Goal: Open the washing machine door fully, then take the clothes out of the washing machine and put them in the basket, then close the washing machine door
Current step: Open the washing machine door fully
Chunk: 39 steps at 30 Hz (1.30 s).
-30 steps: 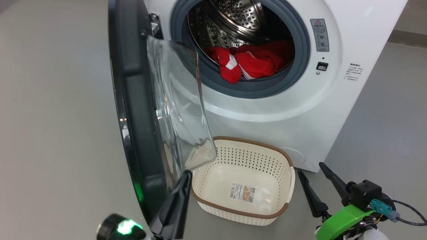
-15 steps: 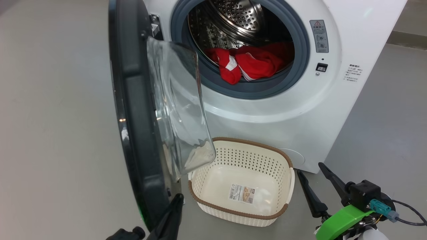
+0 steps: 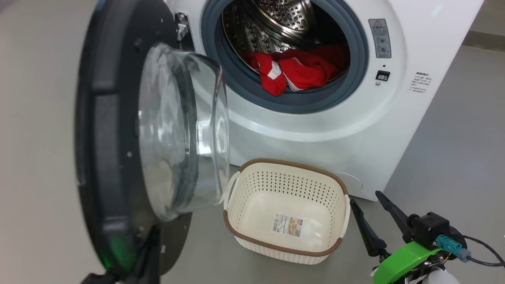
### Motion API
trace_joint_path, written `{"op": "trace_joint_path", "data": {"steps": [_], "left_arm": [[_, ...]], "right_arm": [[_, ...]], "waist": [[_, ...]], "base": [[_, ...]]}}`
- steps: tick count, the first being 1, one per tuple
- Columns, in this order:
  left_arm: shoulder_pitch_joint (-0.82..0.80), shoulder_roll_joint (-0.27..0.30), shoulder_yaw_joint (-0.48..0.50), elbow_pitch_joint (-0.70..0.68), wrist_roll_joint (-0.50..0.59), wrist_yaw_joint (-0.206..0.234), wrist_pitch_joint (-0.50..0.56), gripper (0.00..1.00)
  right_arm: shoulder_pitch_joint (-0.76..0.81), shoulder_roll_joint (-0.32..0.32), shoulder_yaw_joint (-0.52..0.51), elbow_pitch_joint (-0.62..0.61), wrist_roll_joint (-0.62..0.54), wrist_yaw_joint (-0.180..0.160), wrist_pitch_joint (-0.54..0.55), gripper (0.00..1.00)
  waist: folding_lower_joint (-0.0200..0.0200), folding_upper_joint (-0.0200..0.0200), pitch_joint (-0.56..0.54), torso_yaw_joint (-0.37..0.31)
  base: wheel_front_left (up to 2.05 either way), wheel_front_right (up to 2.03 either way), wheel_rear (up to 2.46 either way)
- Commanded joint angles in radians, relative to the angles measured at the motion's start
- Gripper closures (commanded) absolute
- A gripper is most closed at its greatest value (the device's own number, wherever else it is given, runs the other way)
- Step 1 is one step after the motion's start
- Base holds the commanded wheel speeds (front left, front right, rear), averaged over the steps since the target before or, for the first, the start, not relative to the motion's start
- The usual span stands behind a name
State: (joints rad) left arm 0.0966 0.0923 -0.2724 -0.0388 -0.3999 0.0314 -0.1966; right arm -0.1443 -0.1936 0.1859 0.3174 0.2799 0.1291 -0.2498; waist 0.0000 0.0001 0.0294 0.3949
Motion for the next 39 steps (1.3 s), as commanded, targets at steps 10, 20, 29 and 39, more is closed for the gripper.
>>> {"op": "trace_joint_path", "data": {"steps": [10,20,29,39], "left_arm": [[-0.038,0.085,0.171,-0.003,-0.01,0.071,-0.025,1.0],[-0.091,0.157,0.292,0.092,-0.041,0.089,-0.041,1.0],[-0.198,0.23,0.378,0.256,-0.035,0.07,-0.061,1.0],[-0.335,0.281,0.462,0.428,-0.002,0.027,-0.065,1.0]], "right_arm": [[-0.049,-0.004,0.041,-0.026,-0.018,0.002,-0.012,0.0],[-0.06,-0.009,0.045,-0.027,-0.018,0.002,-0.012,0.0],[-0.069,-0.018,0.05,-0.03,-0.023,0.002,-0.012,0.0],[-0.087,-0.029,0.056,-0.029,-0.027,0.002,-0.012,0.0]], "waist": [[0.0,-0.0001,0.017,0.004],[0.0,-0.0001,0.034,0.0],[0.0,-0.0001,0.06,-0.001],[0.0,-0.0001,0.087,-0.007]], "base": [[0.0,0.0,0.0],[0.0,0.0,0.0],[0.0,0.0,0.0],[0.0,0.0,0.0]]}}
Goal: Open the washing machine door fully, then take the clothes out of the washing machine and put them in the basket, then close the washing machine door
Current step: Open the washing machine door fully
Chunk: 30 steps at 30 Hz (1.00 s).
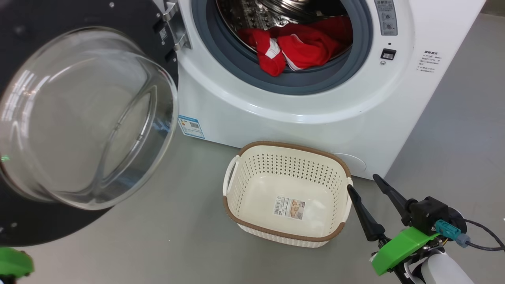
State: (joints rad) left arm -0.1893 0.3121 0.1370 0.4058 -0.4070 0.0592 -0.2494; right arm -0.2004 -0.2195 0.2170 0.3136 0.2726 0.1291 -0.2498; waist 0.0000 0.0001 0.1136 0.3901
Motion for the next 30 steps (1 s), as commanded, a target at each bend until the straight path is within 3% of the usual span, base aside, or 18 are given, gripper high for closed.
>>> {"op": "trace_joint_path", "data": {"steps": [1,14,30], "left_arm": [[-0.075,0.07,0.077,0.019,0.013,-0.015,-0.012,1.0],[-0.226,0.113,0.185,0.242,0.106,-0.081,-0.012,1.0],[-0.327,0.133,0.27,0.362,0.192,-0.141,-0.012,1.0]], "right_arm": [[-0.034,-0.004,0.029,-0.024,-0.019,0.002,-0.012,0.0],[-0.044,-0.014,0.044,-0.02,-0.019,0.002,-0.012,0.0],[-0.065,-0.023,0.047,-0.019,-0.025,0.002,-0.012,0.0]], "waist": [[0.0,-0.0001,0.005,-0.007],[0.0,-0.0001,0.033,-0.041],[0.0,-0.0001,0.059,-0.057]], "base": [[0.0,0.0,0.0],[0.0,0.0,0.0],[0.0,0.0,0.0]]}}
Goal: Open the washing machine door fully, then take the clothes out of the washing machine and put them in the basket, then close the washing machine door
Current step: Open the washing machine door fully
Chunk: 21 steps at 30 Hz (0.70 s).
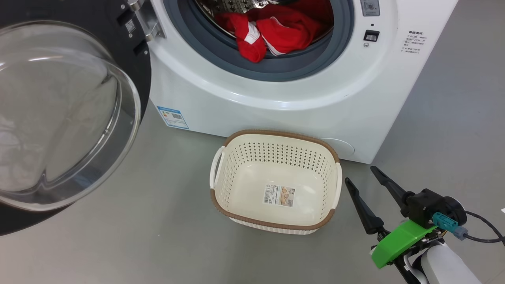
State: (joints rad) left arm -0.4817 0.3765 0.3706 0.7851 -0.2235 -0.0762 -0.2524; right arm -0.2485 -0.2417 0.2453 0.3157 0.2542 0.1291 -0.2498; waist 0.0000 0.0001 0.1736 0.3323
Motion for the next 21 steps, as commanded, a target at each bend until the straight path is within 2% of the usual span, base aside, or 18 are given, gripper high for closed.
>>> {"op": "trace_joint_path", "data": {"steps": [1,10,17,20,21], "left_arm": [[-0.037,0.066,0.042,-0.014,0.011,-0.009,-0.009,1.0],[-0.011,0.032,0.082,-0.029,0.02,-0.041,-0.009,1.0],[0.066,-0.032,0.098,-0.113,0.025,-0.053,-0.009,1.0],[0.111,-0.073,0.087,-0.166,0.023,-0.054,-0.009,0.53],[0.128,-0.087,0.077,-0.184,0.019,-0.054,-0.009,0.28]], "right_arm": [[-0.017,0.0,0.019,-0.021,-0.006,0.002,-0.012,0.0],[-0.018,0.001,0.021,-0.023,-0.007,0.002,-0.012,0.0],[-0.012,0.0,0.018,-0.026,-0.005,0.002,-0.012,0.0],[-0.005,0.001,0.012,-0.028,-0.004,0.002,-0.012,0.0],[-0.002,0.002,0.01,-0.029,-0.004,0.002,-0.012,0.0]], "waist": [[0.0,-0.0001,-0.001,0.002],[0.0,-0.0001,-0.019,0.014],[0.0,-0.0001,-0.04,0.025],[0.0,-0.0001,-0.052,0.03],[0.0,-0.0001,-0.058,0.03]], "base": [[0.0,0.0,0.0],[0.0,0.0,0.0],[0.0,0.0,0.0],[0.0,0.0,0.0],[0.0,0.0,0.0]]}}
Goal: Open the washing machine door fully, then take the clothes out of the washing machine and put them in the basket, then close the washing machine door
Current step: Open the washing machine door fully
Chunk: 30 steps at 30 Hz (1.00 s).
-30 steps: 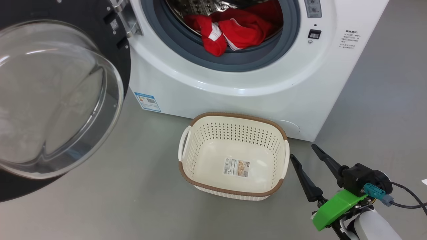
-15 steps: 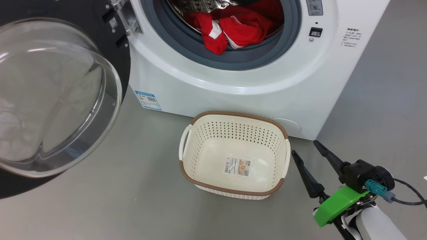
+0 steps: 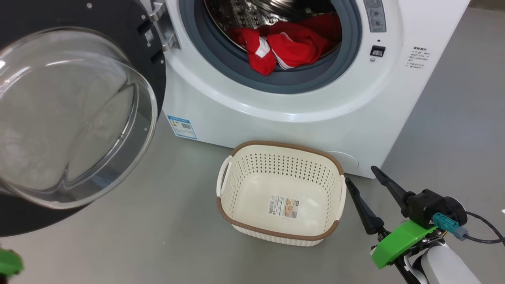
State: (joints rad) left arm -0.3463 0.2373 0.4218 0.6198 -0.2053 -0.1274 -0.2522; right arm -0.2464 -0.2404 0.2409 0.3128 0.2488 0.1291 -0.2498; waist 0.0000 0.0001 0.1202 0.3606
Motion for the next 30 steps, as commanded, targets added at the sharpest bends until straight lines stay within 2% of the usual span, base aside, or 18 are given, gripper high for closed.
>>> {"op": "trace_joint_path", "data": {"steps": [1,2,9,16,22,30], "left_arm": [[0.011,0.043,0.019,-0.039,0.0,-0.003,-0.01,0.08],[0.029,0.032,0.011,-0.059,-0.002,-0.003,-0.01,0.0],[0.144,-0.047,-0.038,-0.187,-0.002,-0.003,-0.01,0.0],[0.23,-0.112,-0.082,-0.305,0.004,-0.003,-0.01,0.0],[0.271,-0.123,-0.182,-0.349,-0.016,-0.003,-0.01,0.0],[0.297,-0.103,-0.295,-0.398,-0.09,-0.003,-0.01,0.0]], "right_arm": [[-0.001,0.002,0.014,-0.026,0.001,0.002,-0.012,0.0],[0.002,0.002,0.012,-0.027,0.001,0.002,-0.012,0.0],[0.026,0.008,-0.007,-0.034,0.002,0.002,-0.012,0.0],[0.039,0.01,-0.025,-0.043,0.0,0.002,-0.012,0.0],[0.043,0.014,-0.05,-0.051,-0.005,0.002,-0.012,0.0],[0.05,0.02,-0.102,-0.07,-0.014,0.002,-0.012,0.0]], "waist": [[0.0,-0.0001,-0.01,0.002],[0.0,-0.0001,-0.013,0.001],[0.0,-0.0001,-0.045,-0.007],[0.0,-0.0001,-0.052,-0.047],[0.0,-0.0001,-0.044,-0.106],[0.0,-0.0001,-0.028,-0.209]], "base": [[0.0,0.0,0.0],[0.0,0.0,0.0],[0.0,0.0,0.0],[0.0,0.0,0.0],[0.0,0.0,0.0],[0.0,0.0,0.0]]}}
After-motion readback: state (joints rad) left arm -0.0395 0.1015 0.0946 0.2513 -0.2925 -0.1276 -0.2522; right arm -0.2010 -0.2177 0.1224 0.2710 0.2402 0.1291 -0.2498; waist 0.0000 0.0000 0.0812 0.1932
